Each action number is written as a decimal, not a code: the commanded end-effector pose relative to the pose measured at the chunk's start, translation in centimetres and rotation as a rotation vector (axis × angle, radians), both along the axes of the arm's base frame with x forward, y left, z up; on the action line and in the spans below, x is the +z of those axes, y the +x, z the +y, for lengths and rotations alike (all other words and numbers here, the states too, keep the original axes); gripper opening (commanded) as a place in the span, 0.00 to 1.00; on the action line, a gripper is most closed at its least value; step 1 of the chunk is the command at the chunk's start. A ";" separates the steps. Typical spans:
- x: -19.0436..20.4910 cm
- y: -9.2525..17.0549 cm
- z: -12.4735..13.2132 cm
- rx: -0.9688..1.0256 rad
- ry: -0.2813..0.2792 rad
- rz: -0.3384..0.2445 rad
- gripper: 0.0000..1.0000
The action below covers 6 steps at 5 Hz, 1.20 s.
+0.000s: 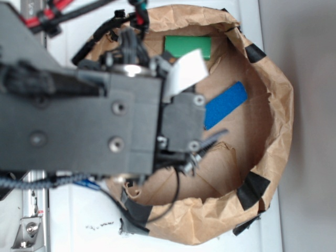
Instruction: Grab the silver keys.
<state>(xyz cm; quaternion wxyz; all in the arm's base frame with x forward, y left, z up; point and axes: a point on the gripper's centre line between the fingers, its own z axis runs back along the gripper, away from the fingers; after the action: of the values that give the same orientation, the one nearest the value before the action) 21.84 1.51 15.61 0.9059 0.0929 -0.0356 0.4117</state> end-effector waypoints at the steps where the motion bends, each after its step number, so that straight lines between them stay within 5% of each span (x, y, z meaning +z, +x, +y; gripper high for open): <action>1: -1.2 -0.2 2.1 0.113 0.045 0.018 1.00; 6: -5.6 0.6 1.1 -0.063 -0.010 -0.126 1.00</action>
<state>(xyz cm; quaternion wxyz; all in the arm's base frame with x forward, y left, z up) 22.53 2.06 8.79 0.9170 0.0718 -0.0702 0.3859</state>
